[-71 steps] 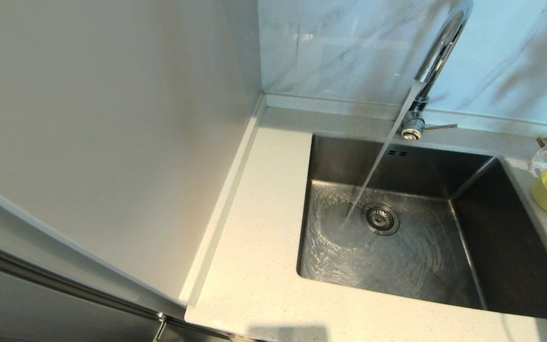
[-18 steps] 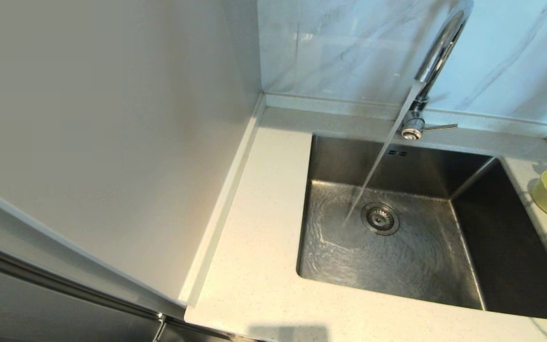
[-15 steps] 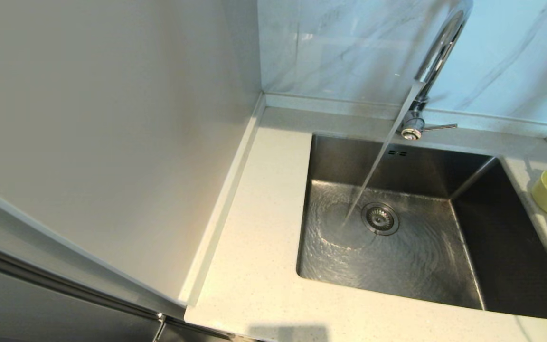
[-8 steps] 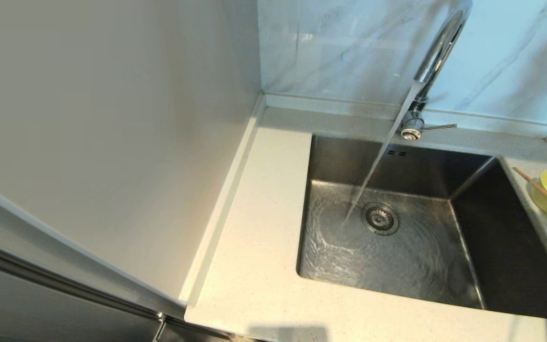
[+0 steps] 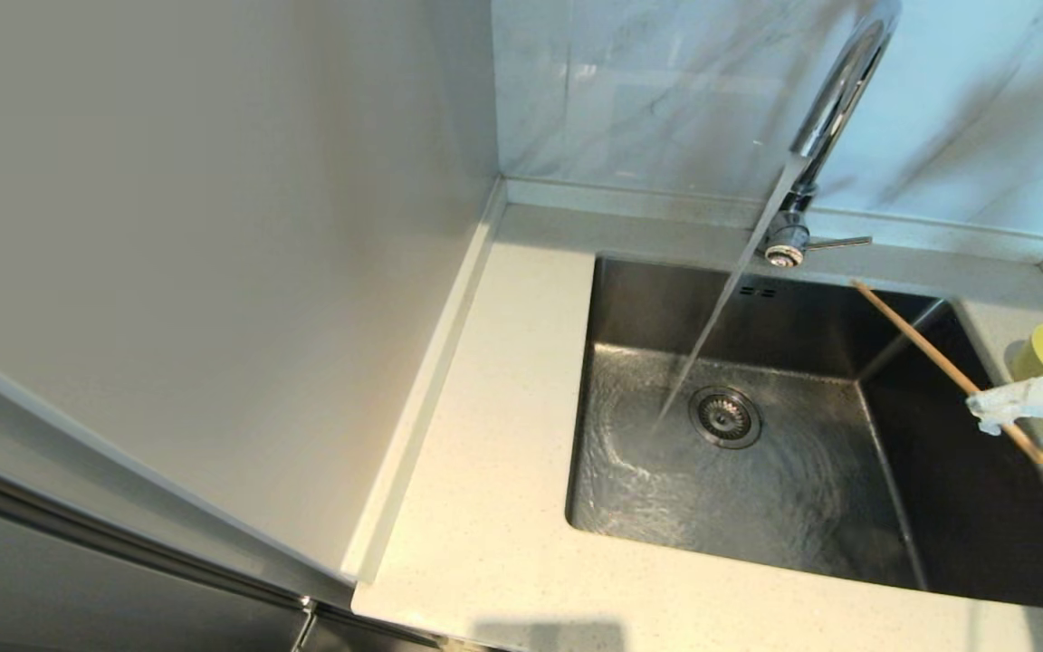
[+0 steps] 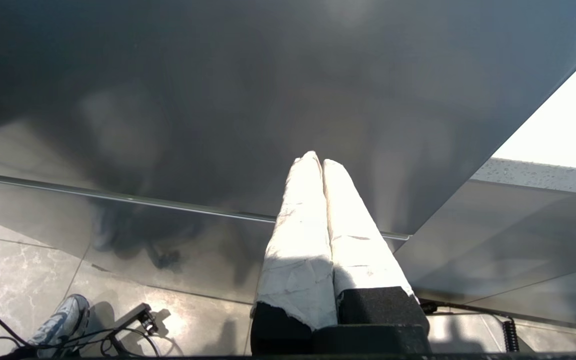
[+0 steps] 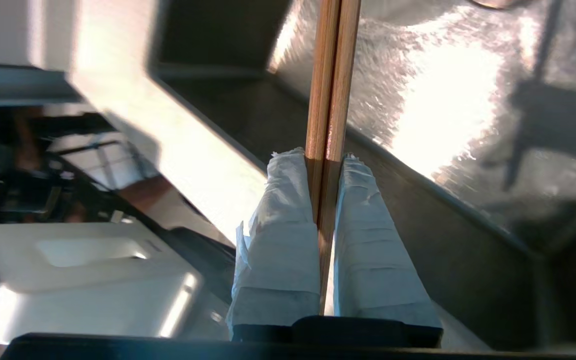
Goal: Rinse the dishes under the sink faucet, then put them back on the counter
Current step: Rinse the chopsticks
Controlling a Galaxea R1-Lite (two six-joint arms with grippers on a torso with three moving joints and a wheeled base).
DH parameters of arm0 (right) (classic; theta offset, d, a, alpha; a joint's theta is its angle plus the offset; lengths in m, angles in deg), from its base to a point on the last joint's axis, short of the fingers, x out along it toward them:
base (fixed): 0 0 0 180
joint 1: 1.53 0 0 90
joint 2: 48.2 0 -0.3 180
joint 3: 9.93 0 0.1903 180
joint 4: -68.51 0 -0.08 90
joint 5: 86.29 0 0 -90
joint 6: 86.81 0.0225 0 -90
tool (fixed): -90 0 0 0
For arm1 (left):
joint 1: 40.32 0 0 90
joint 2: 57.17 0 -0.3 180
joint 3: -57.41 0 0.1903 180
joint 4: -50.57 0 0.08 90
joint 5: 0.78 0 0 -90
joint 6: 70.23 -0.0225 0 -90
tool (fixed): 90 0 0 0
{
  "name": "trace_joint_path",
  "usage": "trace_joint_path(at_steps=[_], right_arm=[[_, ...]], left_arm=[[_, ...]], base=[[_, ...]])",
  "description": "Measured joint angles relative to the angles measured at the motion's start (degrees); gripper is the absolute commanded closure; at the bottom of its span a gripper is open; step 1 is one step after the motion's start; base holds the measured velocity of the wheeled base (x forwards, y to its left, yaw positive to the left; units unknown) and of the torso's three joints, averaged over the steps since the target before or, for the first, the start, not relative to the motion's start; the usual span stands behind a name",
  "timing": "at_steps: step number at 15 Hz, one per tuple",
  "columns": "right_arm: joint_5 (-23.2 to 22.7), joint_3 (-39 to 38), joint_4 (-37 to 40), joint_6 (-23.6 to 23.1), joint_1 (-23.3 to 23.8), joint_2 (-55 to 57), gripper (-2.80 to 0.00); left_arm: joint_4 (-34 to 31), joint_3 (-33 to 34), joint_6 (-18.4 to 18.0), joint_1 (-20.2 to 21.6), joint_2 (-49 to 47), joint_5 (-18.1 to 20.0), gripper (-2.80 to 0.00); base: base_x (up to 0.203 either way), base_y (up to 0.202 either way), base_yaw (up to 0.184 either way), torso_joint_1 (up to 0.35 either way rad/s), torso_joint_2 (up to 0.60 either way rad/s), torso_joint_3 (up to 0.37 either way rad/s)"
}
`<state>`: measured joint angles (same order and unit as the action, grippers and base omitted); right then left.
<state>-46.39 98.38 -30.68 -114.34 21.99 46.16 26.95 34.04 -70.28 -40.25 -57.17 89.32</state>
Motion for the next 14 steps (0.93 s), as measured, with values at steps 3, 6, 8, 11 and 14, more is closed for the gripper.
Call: trace_joint_path(at_steps=[3,6,8,11,14], right_arm=[[-6.87,2.60,-0.55,2.94,-1.47,3.19,0.00],[-7.21,4.55,-0.56,3.95,-3.76,5.44,0.00],[-7.22,5.27,-0.55,3.98,-5.31,6.22,0.00],[-7.20,7.55,-0.61,3.91,-7.97,7.46,0.00],[-7.21,12.05,-0.58,3.93,-9.60,10.00,0.00]], left_arm=[[-0.02,0.00,0.02,0.00,0.00,0.00,0.00],[0.00,0.00,0.02,0.00,0.00,0.01,0.00],[-0.02,0.00,0.00,0.00,0.00,0.00,0.00],[-0.02,0.00,0.02,0.00,0.00,0.00,0.00],[-0.02,0.00,0.04,0.00,0.00,-0.03,0.00]], base=[[0.000,0.000,0.000,0.000,0.00,0.000],[0.000,0.000,0.000,0.000,0.00,0.000],[0.000,0.000,0.000,0.000,0.00,0.000],[0.000,0.000,0.000,0.000,0.00,0.000],[0.000,0.000,0.000,0.000,0.00,0.000]])
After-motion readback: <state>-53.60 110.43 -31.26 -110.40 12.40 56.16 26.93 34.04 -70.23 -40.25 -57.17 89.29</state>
